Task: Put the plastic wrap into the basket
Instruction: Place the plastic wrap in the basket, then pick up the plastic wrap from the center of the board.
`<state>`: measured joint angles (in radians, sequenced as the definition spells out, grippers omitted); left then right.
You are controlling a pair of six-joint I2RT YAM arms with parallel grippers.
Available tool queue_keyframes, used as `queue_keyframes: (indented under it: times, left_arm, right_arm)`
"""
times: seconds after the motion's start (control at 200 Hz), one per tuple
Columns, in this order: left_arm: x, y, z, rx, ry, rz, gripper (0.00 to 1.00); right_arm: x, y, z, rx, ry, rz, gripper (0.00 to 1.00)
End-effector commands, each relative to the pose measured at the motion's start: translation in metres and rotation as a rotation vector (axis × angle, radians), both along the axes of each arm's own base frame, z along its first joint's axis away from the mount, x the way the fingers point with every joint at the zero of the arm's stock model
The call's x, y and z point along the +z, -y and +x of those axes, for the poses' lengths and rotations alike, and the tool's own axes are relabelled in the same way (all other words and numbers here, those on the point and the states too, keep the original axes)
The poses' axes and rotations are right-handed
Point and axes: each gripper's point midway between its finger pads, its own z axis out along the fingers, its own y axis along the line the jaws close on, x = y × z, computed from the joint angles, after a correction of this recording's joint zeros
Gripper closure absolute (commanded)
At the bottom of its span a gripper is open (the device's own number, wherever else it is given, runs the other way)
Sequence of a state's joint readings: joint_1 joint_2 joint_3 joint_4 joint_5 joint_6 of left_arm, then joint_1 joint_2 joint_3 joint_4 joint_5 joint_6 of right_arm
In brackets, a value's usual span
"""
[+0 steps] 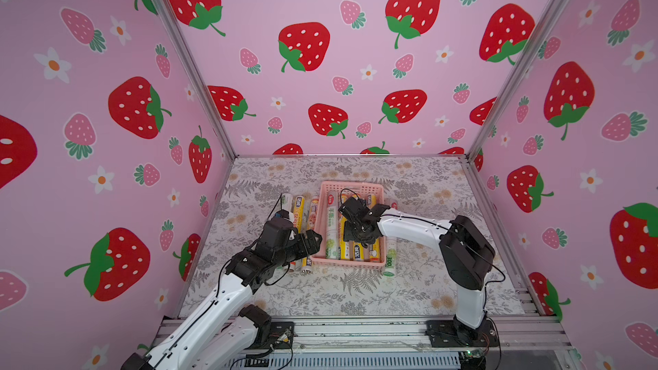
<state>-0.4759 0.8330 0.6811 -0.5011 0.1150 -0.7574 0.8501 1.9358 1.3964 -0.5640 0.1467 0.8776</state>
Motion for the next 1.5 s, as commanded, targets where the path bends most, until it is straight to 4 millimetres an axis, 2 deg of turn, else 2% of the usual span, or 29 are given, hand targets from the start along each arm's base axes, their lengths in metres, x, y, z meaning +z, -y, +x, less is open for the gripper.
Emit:
queue_keyframes:
  times: [0.0, 0.21, 0.345, 0.49, 0.57, 0.645, 0.76, 0.845, 0.905, 1.061, 1.496]
  left_arm:
    - [0.009, -0.002, 0.001, -0.004, 0.008, 0.015, 0.04]
    - [0.01, -0.001, 0.004, -0.012, 0.006, 0.03, 0.04]
    - [0.006, 0.0, 0.006, -0.015, -0.006, 0.043, 0.04]
    - [0.0, 0.0, 0.007, -0.025, -0.013, 0.057, 0.05]
    - [-0.002, 0.0, 0.008, -0.028, -0.02, 0.065, 0.06]
    - [-0.004, 0.002, 0.009, -0.032, -0.025, 0.065, 0.06]
    - [-0.004, 0.004, 0.01, -0.037, -0.023, 0.054, 0.07]
    - [-0.004, 0.006, 0.01, -0.038, -0.024, 0.047, 0.07]
    - [-0.004, 0.007, 0.011, -0.039, -0.026, 0.044, 0.07]
    - [-0.008, 0.008, 0.011, -0.037, -0.039, 0.042, 0.07]
    - [-0.006, 0.009, 0.011, -0.024, -0.048, 0.034, 0.08]
  right_arm:
    - [0.008, -0.022, 0.002, 0.047, 0.016, 0.083, 0.33]
    - [0.023, -0.038, 0.007, 0.091, 0.042, 0.148, 0.32]
    - [0.048, -0.028, 0.011, 0.08, 0.101, 0.131, 0.32]
    - [0.087, 0.005, 0.012, 0.037, 0.205, 0.071, 0.32]
    - [0.103, 0.039, 0.009, -0.02, 0.236, 0.014, 0.32]
    - [0.107, 0.076, 0.005, -0.083, 0.235, -0.032, 0.31]
    - [0.092, 0.13, -0.003, -0.173, 0.184, -0.046, 0.3]
    - [0.075, 0.149, -0.009, -0.187, 0.122, 0.01, 0.28]
    - [0.064, 0.152, -0.012, -0.166, 0.075, 0.078, 0.28]
    - [0.047, 0.162, -0.015, -0.161, 0.054, 0.108, 0.28]
    - [0.003, 0.157, -0.002, -0.142, -0.027, 0.107, 0.27]
